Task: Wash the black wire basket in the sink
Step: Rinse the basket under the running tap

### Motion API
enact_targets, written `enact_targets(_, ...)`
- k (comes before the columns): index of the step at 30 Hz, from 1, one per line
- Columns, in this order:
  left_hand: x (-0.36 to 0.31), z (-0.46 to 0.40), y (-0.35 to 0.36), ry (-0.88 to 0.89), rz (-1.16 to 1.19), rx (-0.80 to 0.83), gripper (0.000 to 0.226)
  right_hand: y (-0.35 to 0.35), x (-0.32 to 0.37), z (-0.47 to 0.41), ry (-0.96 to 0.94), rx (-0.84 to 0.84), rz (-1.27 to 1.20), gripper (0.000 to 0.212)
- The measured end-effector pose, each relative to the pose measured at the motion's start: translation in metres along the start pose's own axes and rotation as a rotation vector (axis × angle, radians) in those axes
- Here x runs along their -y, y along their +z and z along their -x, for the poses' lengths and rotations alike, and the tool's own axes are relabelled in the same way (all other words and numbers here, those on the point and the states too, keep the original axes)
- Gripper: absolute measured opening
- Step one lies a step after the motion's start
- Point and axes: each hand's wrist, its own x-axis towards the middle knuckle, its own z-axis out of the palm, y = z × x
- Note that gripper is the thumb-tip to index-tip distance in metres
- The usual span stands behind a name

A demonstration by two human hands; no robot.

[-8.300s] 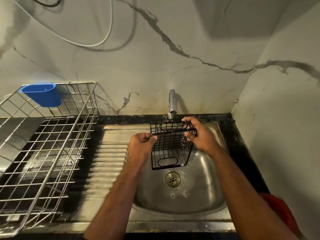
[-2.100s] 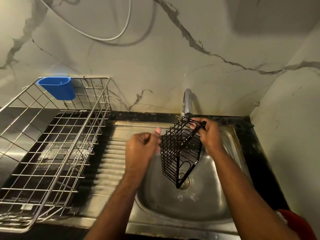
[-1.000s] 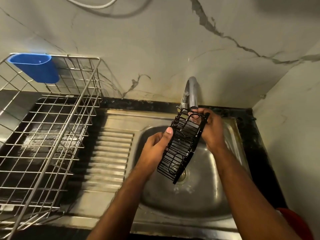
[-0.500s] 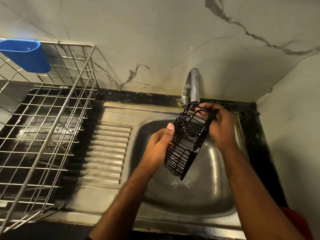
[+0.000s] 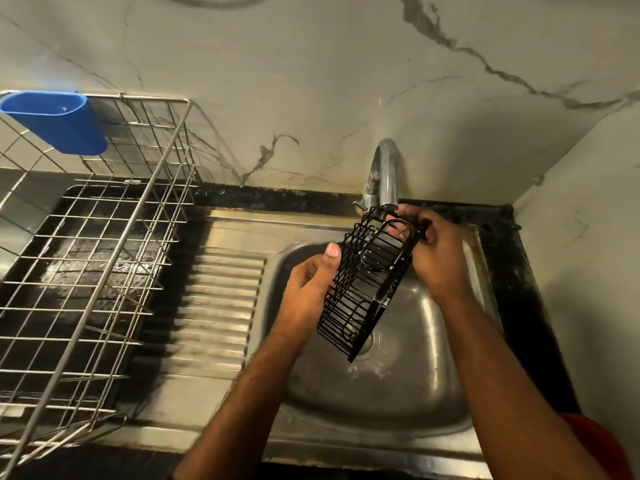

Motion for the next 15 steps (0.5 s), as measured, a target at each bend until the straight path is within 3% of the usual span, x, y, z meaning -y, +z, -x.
enact_targets(15, 0.0042, 0.0022, -0.0018, 0.076, -0.014, 0.057, 0.032, 0.0071, 0.0022, -0.0040, 0.045, -0.026, -0.072, 0.040)
